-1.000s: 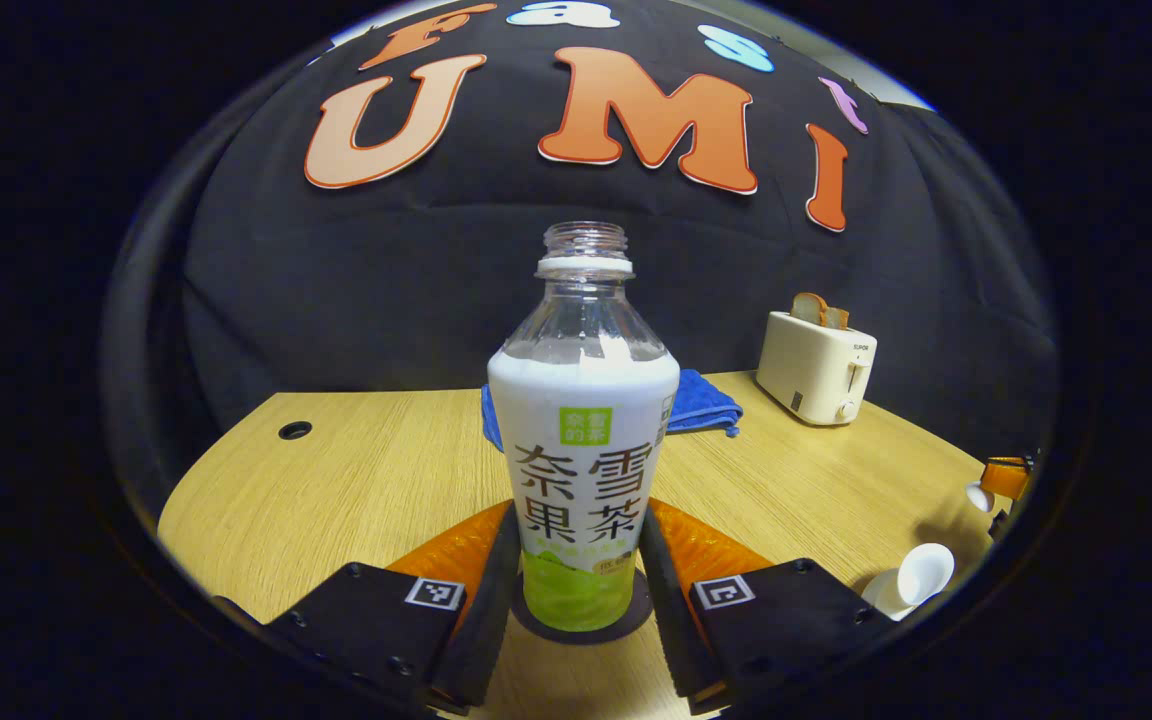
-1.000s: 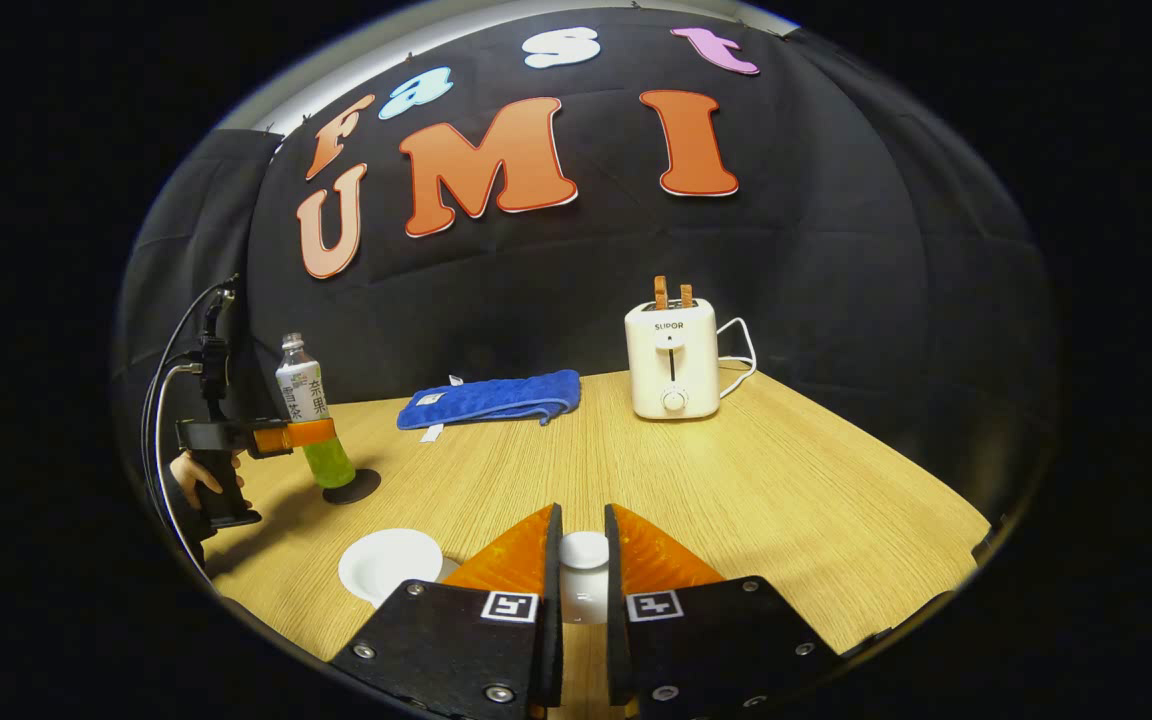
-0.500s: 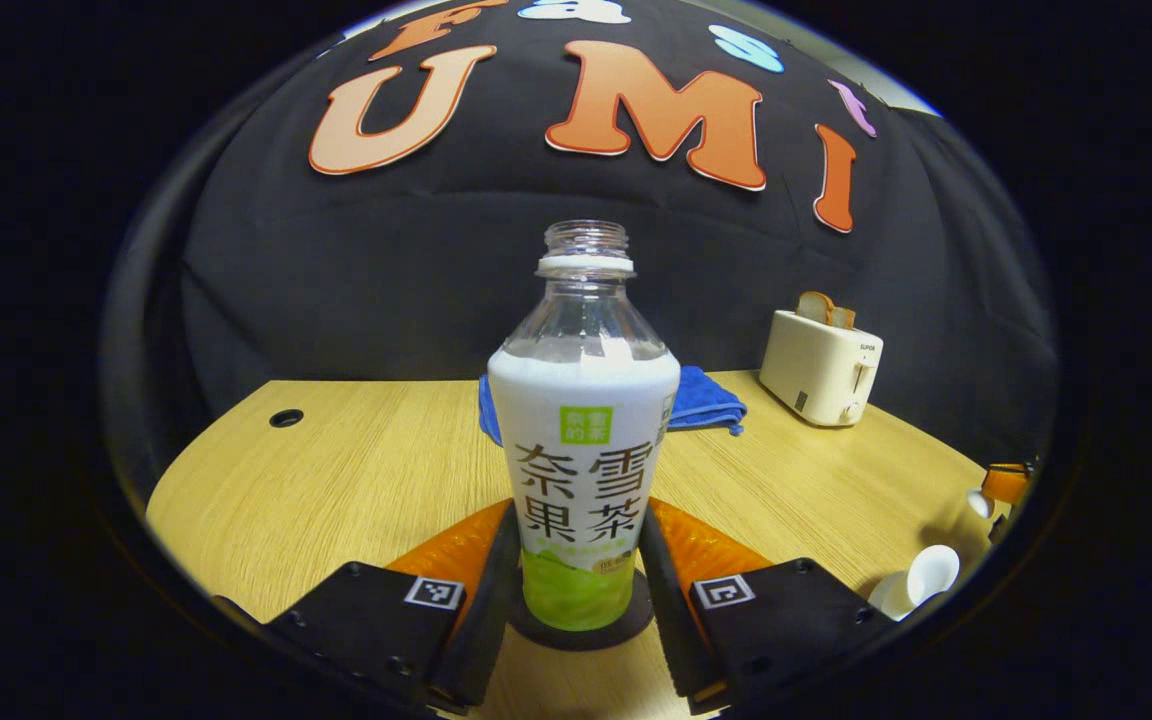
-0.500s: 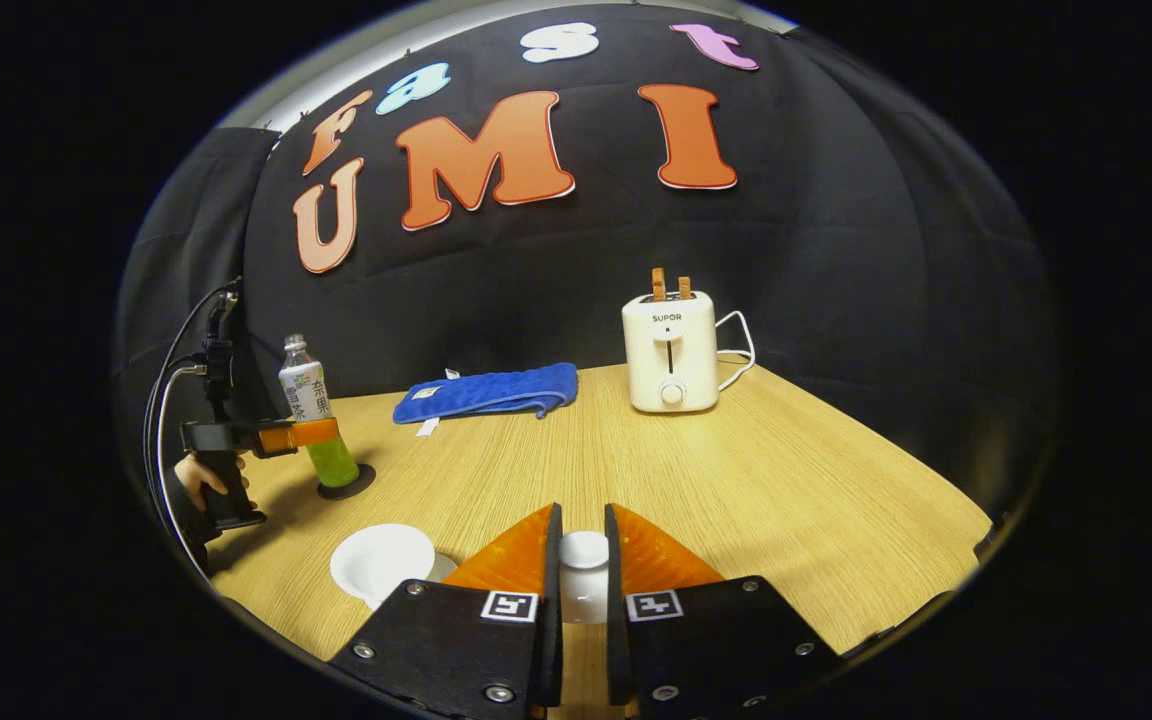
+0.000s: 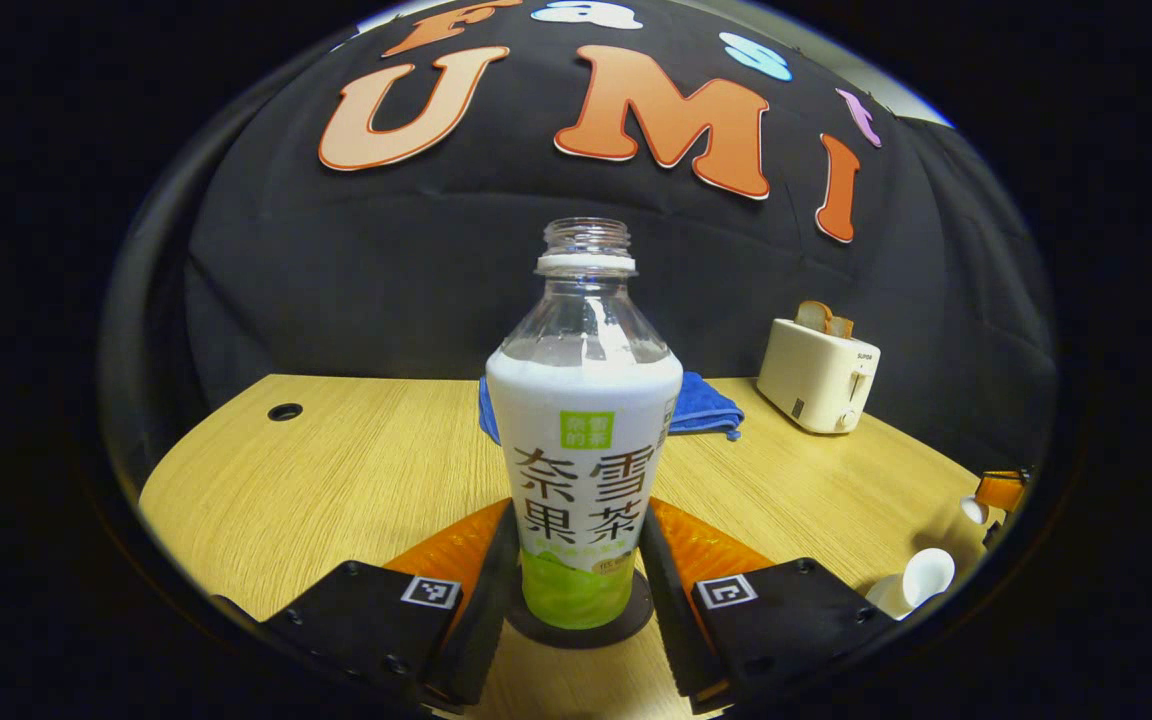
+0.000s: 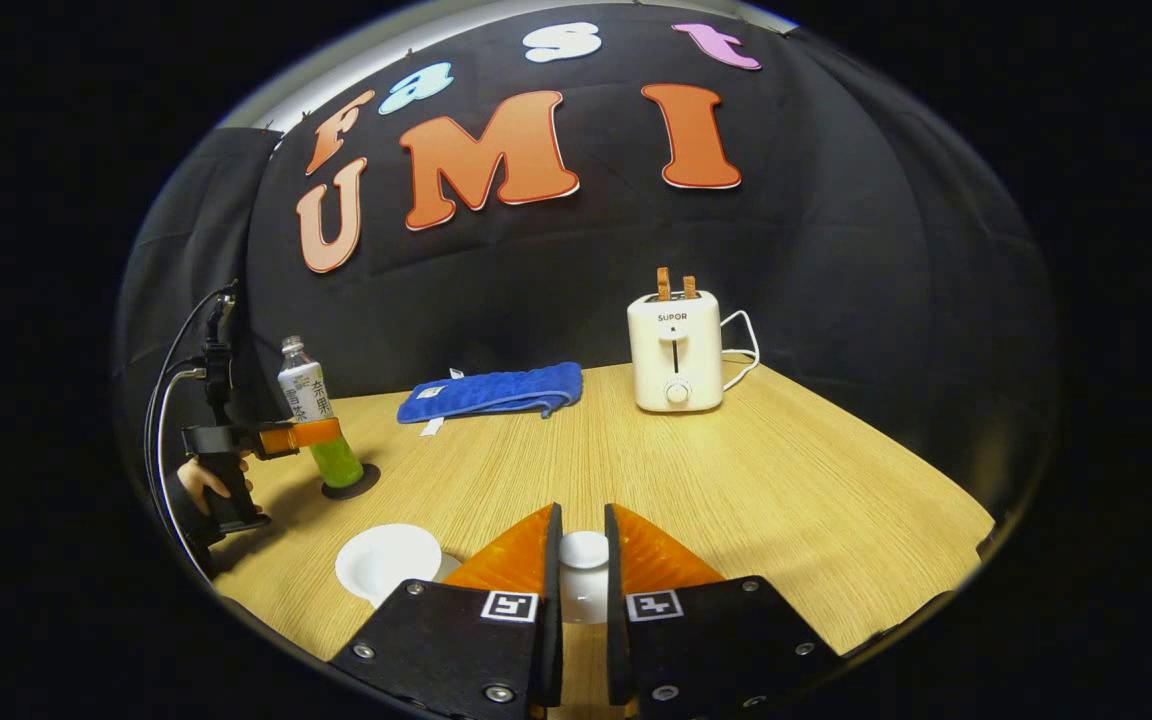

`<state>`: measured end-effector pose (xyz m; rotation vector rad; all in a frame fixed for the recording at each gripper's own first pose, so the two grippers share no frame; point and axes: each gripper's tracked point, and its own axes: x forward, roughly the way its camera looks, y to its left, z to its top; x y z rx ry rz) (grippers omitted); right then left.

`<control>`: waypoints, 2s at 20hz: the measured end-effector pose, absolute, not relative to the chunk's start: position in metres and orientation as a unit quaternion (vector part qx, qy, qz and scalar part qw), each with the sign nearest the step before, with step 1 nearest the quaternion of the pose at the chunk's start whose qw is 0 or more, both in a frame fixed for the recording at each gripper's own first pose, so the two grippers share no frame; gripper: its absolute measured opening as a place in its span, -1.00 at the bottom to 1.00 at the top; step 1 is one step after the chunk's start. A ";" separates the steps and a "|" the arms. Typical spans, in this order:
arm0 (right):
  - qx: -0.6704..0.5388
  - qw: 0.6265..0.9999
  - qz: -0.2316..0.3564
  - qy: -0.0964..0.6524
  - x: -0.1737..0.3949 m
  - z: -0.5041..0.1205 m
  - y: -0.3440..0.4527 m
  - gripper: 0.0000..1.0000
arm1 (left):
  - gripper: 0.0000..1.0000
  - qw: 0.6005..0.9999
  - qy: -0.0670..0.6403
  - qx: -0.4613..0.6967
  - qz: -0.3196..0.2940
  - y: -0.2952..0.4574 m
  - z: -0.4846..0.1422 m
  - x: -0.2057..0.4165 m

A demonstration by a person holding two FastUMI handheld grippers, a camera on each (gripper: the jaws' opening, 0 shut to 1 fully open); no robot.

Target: Open the teacup lid with one hand, grasp the water bottle and pour water into the teacup with the other hand; after pouring, place the water bottle on the coaster and then close the teacup lid.

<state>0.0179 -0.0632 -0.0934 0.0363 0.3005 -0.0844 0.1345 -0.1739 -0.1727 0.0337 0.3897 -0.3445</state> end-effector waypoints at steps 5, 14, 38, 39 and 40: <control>0.018 0.988 -0.040 0.148 0.018 -0.092 -0.062 -0.64 | 0.42 0.966 0.196 0.026 -0.166 -0.173 -0.174 0.134; 0.018 0.989 -0.036 0.144 0.020 -0.091 -0.058 -0.64 | 0.62 0.963 0.216 0.015 -0.161 -0.174 -0.183 0.127; -0.020 0.981 0.115 0.154 0.041 -0.116 0.074 -0.64 | 0.96 0.988 0.119 0.032 -0.088 -0.144 -0.143 0.071; -0.023 0.981 0.119 0.155 0.040 -0.117 0.076 -0.64 | 0.94 0.989 0.118 0.031 -0.089 -0.144 -0.142 0.071; -0.024 0.980 0.121 0.156 0.040 -0.119 0.078 -0.61 | 0.97 0.989 0.117 0.030 -0.088 -0.144 -0.142 0.070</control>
